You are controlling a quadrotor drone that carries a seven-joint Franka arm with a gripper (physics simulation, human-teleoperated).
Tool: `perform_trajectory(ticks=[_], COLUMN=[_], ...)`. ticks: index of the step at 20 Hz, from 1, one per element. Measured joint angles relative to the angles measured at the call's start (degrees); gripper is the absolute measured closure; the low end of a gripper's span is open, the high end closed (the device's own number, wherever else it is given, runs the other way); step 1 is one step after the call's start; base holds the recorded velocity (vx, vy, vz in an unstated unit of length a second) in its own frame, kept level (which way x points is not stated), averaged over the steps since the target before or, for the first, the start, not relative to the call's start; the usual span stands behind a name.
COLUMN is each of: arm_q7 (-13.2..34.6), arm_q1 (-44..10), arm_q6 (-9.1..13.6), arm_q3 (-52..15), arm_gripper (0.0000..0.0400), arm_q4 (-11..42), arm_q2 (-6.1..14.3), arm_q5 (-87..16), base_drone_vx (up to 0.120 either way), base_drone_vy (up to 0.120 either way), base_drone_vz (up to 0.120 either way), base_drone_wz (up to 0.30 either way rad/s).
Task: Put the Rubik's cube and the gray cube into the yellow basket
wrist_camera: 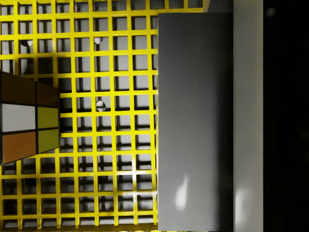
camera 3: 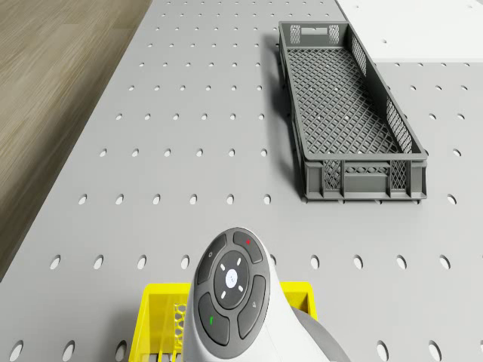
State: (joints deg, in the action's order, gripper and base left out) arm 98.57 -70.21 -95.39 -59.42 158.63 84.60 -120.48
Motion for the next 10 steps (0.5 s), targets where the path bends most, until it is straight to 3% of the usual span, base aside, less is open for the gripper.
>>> perform_trajectory(ticks=[2, 5, 10], arm_q7=[3.93, 1.37, -0.06], arm_q1=[-1.91, -1.35, -0.29], arm_q6=[-1.13, -1.82, -1.07], arm_q3=[0.83, 1.22, -0.91], arm_gripper=[0.0149, 0.007, 0.002], arm_q4=[-0.22, -0.82, 0.17], arm_q2=[0.98, 1.1, 1.49], arm_q5=[-0.87, -0.97, 1.16], base_drone_vx=[0.0, 0.0, 0.0], base_drone_vy=[0.0, 0.0, 0.0], base_drone_vz=[0.0, 0.0, 0.0], base_drone_wz=[0.0, 0.0, 0.0])
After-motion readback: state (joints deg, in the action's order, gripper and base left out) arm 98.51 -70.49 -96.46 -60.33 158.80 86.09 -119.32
